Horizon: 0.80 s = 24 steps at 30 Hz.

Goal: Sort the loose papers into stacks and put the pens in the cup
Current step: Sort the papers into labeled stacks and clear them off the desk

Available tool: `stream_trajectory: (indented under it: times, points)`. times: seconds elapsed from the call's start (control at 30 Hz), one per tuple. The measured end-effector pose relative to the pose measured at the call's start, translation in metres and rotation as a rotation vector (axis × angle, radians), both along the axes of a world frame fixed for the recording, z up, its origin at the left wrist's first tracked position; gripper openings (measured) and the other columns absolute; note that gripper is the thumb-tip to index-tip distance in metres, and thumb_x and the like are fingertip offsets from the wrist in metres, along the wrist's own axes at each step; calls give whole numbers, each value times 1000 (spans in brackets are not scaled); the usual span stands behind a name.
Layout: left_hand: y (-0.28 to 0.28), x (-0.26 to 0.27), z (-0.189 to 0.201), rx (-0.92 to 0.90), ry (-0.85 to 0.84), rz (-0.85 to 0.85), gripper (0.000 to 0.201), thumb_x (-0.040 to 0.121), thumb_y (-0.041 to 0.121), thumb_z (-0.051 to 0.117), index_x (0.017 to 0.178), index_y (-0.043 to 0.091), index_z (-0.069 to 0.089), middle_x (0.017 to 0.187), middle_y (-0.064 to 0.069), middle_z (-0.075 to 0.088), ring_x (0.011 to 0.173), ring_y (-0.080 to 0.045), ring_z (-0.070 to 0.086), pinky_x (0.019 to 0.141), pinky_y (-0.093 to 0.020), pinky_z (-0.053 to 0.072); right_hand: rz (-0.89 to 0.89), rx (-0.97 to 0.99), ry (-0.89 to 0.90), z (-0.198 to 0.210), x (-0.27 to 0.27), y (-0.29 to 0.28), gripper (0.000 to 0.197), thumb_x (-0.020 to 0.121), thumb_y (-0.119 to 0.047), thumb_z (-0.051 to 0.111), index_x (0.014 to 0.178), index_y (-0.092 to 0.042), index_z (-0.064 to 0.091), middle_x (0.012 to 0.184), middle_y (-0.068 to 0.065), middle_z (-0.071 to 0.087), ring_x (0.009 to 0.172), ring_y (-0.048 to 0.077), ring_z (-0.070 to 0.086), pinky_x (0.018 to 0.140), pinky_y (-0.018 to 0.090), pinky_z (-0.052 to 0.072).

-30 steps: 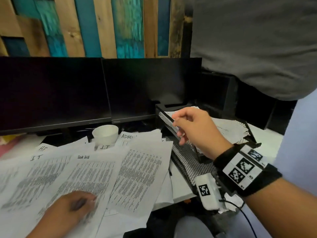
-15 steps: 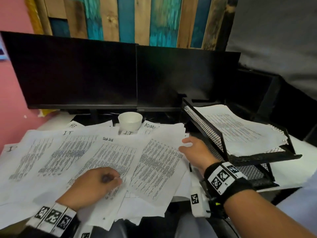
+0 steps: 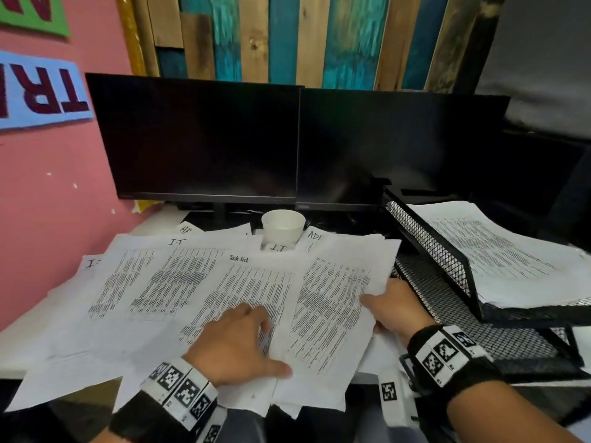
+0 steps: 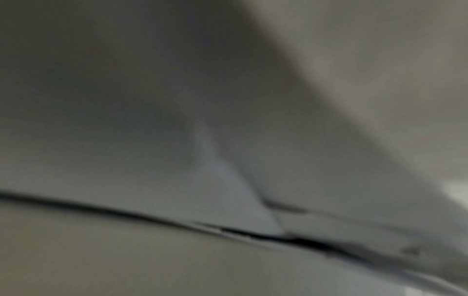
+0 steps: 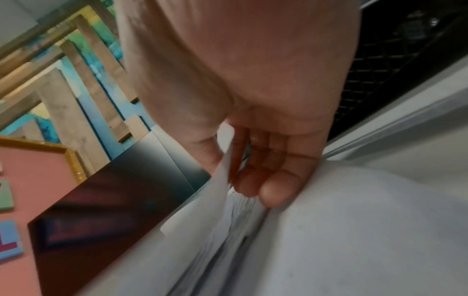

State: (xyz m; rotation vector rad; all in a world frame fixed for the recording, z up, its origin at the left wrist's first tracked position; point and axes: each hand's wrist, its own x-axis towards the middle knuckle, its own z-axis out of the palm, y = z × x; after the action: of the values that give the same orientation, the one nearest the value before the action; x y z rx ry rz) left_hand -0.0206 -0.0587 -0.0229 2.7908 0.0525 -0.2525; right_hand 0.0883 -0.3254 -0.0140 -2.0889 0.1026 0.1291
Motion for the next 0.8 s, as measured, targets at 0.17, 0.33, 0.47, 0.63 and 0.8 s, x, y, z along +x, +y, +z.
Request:
stream_trajectory:
  times: [0.17, 0.33, 0.47, 0.63, 0.8]
  points:
    - [-2, -4, -6, -6, -14, -11, 71, 58, 67, 78, 116, 45, 42, 125, 17, 46, 114, -11, 49, 99, -36, 47, -197, 104, -322, 34, -4, -10, 6, 103, -12, 62, 97, -11, 62, 83, 2, 65, 72, 19, 62, 67, 26, 47]
    - [2, -6, -6, -83, -80, 27, 56, 69, 57, 78, 115, 41, 49, 114, 17, 54, 102, -8, 53, 82, -28, 47, -201, 195, -531, 65, -11, -12, 24, 100, -8, 63, 123, -14, 67, 111, -1, 73, 101, 23, 70, 98, 41, 56]
    - [-4, -5, -7, 7, -44, 20, 79, 56, 86, 69, 116, 38, 50, 120, 15, 52, 111, -12, 50, 97, -37, 49, -186, 215, -518, 64, -12, -13, 25, 98, -10, 62, 121, -20, 67, 114, -3, 74, 105, 23, 71, 101, 50, 57]
    - [-10, -5, -3, 37, -3, -3, 71, 70, 56, 77, 128, 29, 49, 124, 7, 49, 113, -15, 48, 93, -33, 47, -196, 264, -500, 50, -11, -13, 31, 97, -8, 61, 123, -25, 65, 119, -4, 72, 109, 21, 70, 105, 53, 55]
    - [-4, -2, 0, -22, -116, 33, 7, 90, 32, 68, 91, 25, 67, 85, 8, 67, 66, -5, 59, 55, -18, 41, -200, 288, -482, 43, -11, -15, 31, 99, -5, 60, 126, -20, 64, 116, -5, 71, 107, 20, 69, 105, 51, 55]
